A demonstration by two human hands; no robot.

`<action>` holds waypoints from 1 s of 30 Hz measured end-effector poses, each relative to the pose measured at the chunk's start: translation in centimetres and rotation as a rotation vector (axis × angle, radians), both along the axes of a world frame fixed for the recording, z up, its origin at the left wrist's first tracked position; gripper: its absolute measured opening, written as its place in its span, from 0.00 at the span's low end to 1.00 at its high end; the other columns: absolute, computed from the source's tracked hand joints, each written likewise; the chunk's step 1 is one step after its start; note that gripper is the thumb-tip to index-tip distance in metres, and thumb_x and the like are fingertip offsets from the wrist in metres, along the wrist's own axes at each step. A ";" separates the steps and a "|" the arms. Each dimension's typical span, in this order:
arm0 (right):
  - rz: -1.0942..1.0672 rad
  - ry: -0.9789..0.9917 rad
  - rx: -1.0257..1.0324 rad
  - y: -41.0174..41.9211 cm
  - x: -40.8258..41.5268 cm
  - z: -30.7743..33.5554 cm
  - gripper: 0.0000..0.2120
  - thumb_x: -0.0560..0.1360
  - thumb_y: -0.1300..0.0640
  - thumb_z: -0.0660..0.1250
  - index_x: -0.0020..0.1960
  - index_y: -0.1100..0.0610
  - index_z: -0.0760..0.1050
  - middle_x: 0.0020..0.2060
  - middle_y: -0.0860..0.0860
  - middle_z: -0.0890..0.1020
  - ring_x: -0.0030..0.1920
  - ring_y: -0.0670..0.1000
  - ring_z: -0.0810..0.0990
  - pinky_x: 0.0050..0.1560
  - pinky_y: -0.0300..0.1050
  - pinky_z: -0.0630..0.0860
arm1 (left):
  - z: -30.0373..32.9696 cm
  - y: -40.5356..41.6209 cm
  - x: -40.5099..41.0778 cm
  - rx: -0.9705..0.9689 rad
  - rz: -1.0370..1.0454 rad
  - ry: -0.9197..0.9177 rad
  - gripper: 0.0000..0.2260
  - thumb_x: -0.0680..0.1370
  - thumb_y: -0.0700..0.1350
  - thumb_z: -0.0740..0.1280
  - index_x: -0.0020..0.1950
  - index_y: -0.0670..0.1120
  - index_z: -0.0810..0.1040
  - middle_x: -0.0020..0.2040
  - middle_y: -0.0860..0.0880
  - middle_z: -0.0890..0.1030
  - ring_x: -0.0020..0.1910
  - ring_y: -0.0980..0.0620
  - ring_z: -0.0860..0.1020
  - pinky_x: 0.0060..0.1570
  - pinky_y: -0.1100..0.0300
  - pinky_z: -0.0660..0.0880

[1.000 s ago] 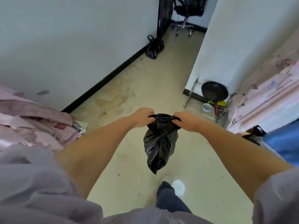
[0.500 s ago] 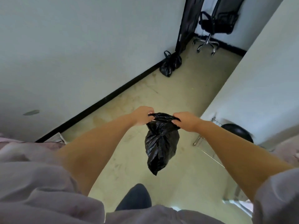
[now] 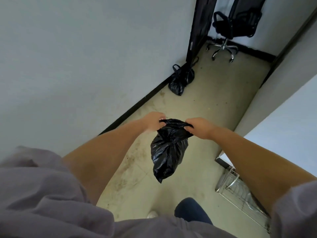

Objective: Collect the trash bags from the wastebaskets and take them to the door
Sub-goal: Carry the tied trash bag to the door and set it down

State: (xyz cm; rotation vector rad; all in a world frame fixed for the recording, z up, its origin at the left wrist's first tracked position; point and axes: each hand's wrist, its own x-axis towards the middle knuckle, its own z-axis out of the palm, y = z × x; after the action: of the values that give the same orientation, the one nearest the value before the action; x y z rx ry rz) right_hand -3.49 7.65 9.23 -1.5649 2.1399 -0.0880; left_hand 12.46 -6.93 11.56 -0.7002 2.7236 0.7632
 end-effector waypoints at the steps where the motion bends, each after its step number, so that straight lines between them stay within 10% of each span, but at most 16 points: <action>1: 0.002 0.002 0.008 -1.3 -1.8 -0.2 0.10 0.81 0.53 0.55 0.44 0.56 0.66 0.33 0.47 0.68 0.42 0.54 0.70 0.42 0.46 0.64 | -0.1 -1.2 -1.7 0.007 0.007 -0.008 0.12 0.82 0.45 0.59 0.61 0.40 0.74 0.59 0.42 0.76 0.57 0.45 0.74 0.49 0.59 0.66; 30: 0.029 -0.228 0.136 -40.8 -46.0 -4.7 0.08 0.80 0.57 0.57 0.46 0.58 0.72 0.46 0.59 0.81 0.46 0.58 0.80 0.47 0.51 0.76 | -7.7 -37.0 -44.1 0.084 0.283 -0.042 0.11 0.80 0.43 0.60 0.59 0.41 0.75 0.58 0.43 0.76 0.57 0.44 0.74 0.52 0.56 0.69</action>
State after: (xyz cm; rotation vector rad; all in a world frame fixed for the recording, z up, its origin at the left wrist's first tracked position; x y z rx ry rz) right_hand -49.45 -33.18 4.57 -1.4347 1.9059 -0.1037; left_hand -31.67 -43.95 3.82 -1.0836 2.5682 0.9049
